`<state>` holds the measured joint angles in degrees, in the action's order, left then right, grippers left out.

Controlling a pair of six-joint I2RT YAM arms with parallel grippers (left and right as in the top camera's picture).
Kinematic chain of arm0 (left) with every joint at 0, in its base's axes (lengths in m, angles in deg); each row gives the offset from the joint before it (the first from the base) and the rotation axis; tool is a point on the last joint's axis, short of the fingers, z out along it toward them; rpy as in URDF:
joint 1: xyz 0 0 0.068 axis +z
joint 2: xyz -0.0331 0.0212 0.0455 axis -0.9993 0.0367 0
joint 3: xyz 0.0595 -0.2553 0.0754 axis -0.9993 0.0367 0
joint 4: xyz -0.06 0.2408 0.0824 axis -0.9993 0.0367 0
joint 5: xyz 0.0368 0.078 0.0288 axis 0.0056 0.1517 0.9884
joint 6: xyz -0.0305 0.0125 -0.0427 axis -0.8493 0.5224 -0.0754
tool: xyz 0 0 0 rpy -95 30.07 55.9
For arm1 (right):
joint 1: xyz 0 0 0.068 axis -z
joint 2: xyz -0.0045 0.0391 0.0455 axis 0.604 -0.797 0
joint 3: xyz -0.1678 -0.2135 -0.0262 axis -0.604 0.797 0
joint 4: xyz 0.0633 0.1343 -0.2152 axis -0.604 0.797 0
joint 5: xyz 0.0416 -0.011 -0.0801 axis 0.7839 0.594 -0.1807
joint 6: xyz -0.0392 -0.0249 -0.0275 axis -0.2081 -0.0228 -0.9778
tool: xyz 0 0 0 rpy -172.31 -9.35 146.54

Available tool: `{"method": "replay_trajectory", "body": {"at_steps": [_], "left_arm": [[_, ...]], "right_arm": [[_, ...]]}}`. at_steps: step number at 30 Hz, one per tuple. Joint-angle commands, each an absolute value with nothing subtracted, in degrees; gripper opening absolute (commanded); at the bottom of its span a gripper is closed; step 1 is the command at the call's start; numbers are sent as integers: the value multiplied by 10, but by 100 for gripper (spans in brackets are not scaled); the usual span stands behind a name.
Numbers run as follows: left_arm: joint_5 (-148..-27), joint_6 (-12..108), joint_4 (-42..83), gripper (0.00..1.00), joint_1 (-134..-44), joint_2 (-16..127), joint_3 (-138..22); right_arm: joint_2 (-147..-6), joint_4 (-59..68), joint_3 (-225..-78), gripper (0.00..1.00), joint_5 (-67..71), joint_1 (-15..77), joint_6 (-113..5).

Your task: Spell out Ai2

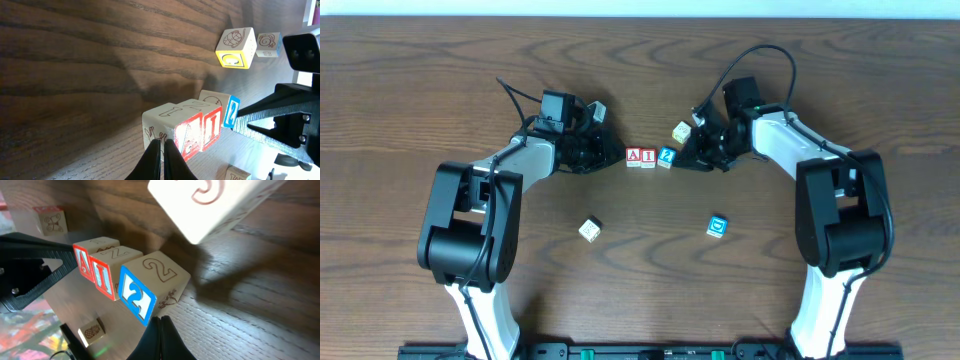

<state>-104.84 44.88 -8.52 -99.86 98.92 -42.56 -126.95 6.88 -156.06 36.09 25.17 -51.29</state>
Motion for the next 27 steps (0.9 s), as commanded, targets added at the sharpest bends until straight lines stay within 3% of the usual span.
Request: {"method": "replay_trajectory", "body": {"at_steps": [1,27], "left_arm": [[-1048,447,-88,5,-1000,1000,-422],[-1048,447,-88,6,-1000,1000,-422]], "right_arm": [[-1274,68,-1559,1,374,246,-534],[-1274,35,-1559,1,331,254,-521]]}}
